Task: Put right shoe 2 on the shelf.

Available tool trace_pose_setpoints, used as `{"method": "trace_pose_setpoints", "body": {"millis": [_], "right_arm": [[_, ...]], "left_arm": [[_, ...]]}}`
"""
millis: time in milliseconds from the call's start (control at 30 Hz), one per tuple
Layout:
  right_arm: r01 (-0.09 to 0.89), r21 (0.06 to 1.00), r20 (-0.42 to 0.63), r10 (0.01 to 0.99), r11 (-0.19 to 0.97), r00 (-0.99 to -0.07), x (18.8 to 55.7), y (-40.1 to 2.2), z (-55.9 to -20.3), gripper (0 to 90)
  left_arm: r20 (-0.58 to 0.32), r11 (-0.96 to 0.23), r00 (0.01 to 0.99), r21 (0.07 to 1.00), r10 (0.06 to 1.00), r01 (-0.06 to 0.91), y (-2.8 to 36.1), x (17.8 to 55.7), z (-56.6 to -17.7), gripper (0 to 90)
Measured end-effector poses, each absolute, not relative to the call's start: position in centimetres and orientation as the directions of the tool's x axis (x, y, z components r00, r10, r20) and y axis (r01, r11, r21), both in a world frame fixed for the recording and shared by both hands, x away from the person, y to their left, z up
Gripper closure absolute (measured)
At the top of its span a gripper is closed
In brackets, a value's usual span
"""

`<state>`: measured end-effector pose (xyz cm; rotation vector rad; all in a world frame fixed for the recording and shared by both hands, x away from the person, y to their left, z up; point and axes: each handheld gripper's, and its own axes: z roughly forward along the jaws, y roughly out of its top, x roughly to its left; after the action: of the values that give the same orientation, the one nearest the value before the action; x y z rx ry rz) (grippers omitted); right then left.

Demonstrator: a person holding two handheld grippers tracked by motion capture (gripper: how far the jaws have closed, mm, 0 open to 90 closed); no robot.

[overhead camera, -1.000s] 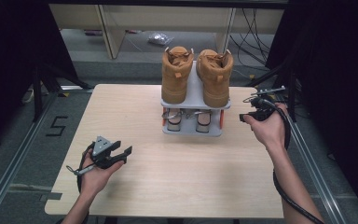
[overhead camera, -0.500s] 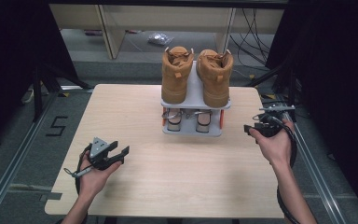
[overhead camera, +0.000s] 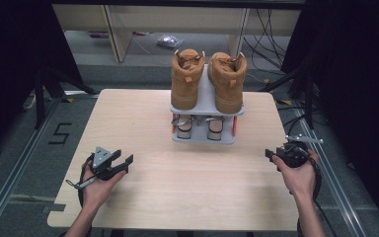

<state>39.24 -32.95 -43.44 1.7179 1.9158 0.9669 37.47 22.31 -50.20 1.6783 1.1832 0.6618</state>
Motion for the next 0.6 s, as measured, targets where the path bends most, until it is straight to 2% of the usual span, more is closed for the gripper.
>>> {"method": "trace_pose_setpoints", "body": {"millis": [167, 200, 400, 433, 467, 533, 600], "right_arm": [[0.692, 0.722, 0.148, 0.971, 0.023, -0.187, 38.3, -33.5, -45.2, 50.6], [0.703, 0.711, 0.186, 0.968, -0.016, -0.167, 38.0, -33.3, -45.4, 50.5], [0.677, 0.735, 0.194, 0.968, -0.035, -0.160, 37.3, -33.5, -47.2, 50.1], [0.692, 0.719, 0.211, 0.969, -0.063, -0.132, 36.9, -33.3, -47.3, 50.0], [0.686, 0.727, 0.189, 0.968, -0.026, -0.163, 37.0, -33.6, -47.5, 50.1], [0.687, 0.722, 0.222, 0.967, -0.080, -0.121, 36.6, -33.1, -48.0, 50.1], [0.695, 0.716, 0.209, 0.969, -0.060, -0.131, 36.6, -33.0, -48.2, 50.1]], "left_arm": [[-0.082, -0.088, 0.382, 0.909, 0.920, 0.406, 22.3, 37.5, -50.5, 44.6], [-0.085, -0.084, 0.385, 0.912, 0.919, 0.402, 22.2, 37.5, -50.6, 44.6], [-0.082, -0.082, 0.377, 0.914, 0.923, 0.398, 22.2, 37.4, -50.7, 44.5], [-0.082, -0.082, 0.380, 0.914, 0.921, 0.397, 22.3, 37.5, -50.7, 44.5], [-0.080, -0.084, 0.375, 0.912, 0.924, 0.401, 22.3, 37.4, -50.7, 44.5], [-0.080, -0.083, 0.376, 0.913, 0.923, 0.400, 22.2, 37.4, -50.7, 44.5], [-0.082, -0.081, 0.383, 0.917, 0.920, 0.392, 22.3, 37.4, -50.7, 44.5]]}}
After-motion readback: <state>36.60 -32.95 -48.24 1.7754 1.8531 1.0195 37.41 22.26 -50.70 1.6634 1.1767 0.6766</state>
